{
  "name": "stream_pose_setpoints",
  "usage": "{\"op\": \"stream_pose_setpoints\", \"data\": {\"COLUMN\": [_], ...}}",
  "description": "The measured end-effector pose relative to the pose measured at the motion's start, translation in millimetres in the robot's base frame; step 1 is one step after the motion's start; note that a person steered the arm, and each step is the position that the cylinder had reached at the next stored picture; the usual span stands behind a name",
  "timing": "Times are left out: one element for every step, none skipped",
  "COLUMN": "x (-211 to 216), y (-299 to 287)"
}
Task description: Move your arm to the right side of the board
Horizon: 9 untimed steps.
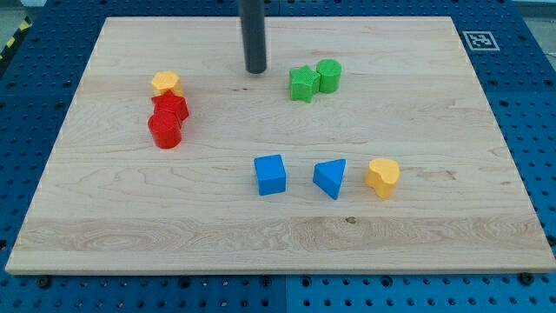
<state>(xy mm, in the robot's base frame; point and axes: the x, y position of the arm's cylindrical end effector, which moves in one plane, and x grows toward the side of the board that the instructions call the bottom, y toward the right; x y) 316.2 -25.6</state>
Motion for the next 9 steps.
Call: {"op": "stream_pose_setpoints", "data": {"x": [-8, -28, -29, 1, 85, 180, 253, 276, 276], "y": [36, 79, 135, 204, 244, 245, 233, 184, 163]}}
